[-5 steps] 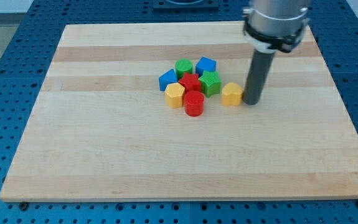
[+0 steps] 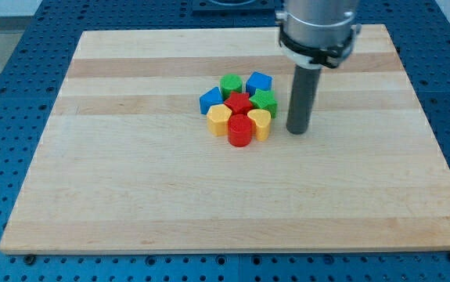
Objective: Tap the bottom of red blocks and yellow heart
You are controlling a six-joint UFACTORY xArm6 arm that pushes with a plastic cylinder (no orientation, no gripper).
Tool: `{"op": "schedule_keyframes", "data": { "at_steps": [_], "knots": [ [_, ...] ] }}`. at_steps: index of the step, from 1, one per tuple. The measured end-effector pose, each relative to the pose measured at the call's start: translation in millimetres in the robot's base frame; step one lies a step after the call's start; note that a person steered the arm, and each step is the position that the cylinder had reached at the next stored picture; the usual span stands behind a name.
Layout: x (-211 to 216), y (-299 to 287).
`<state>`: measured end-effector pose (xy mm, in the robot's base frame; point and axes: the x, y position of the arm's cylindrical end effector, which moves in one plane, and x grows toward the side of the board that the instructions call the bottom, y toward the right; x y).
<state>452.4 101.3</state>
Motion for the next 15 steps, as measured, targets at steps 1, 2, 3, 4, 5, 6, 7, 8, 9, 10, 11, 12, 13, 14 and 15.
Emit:
{"op": "schedule_keyframes", "data": {
  "at_steps": [1,2,3,4,5,6,7,8,9,10,11,12,13,14,15],
  "knots": [
    [21,-6],
    [15,-10],
    [5,-20],
    [5,-35],
    [5,-45],
    [5,-59],
    [5,-60],
    [6,-60],
    [33,-56],
    [39,-78],
    [39,-98],
    [35,-104],
    [19,-104],
    [15,-104],
    [21,-104]
  ]
}}
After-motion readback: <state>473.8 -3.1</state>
